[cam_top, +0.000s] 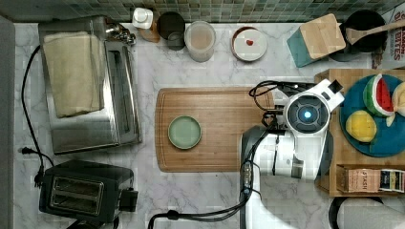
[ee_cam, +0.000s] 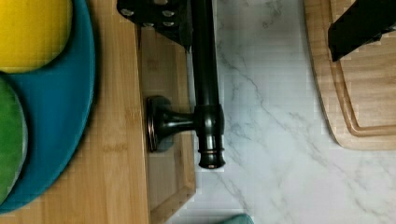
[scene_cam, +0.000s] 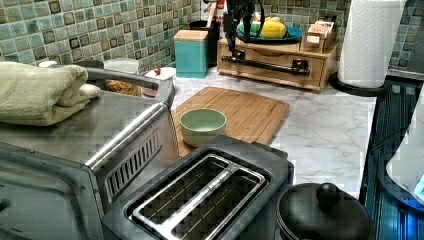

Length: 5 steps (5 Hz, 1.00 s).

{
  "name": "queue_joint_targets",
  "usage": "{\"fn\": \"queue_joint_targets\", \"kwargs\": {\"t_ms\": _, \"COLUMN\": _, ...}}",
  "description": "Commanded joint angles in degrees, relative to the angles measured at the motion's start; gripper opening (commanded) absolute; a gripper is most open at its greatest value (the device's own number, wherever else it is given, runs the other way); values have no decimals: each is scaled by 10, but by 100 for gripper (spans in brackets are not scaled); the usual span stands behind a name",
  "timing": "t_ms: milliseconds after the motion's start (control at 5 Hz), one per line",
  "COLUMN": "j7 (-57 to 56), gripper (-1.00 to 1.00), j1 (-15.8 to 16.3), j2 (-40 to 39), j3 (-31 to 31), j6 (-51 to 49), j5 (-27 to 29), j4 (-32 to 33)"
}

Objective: Open the drawer.

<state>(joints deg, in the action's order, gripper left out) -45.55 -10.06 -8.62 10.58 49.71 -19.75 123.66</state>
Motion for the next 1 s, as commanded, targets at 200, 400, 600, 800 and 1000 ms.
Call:
{"fn": "queue_joint_targets", "kwargs": {"t_ms": 200, "j7": -87, "gripper": 100, "j1": -52, "j2": -41, "j3": 36, "j6": -1, "j5": -8, "j4": -67}}
{"fn": "queue_joint_targets", "kwargs": {"t_ms": 400, "j7": -81, "gripper": 100, "j1": -63, "j2": -51, "j3": 26, "j6": 6, "j5": 33, "j4": -53}}
{"fn": "queue_joint_targets", "kwargs": {"t_ms": 600, "j7": -38, "gripper": 100, "j1": -58, "j2": -56, "j3": 18, "j6": 30, "j5": 44, "j4": -23}}
{"fn": "queue_joint_targets", "kwargs": {"t_ms": 800, "j7": -38, "gripper": 100, "j1": -65, "j2": -61, "j3": 4, "j6": 50, "j5": 70, "j4": -9}}
{"fn": "queue_joint_targets", "kwargs": {"t_ms": 1000, "j7": -33, "gripper": 100, "j1": -57, "j2": -64, "j3": 7, "j6": 66, "j5": 74, "j4": 2}}
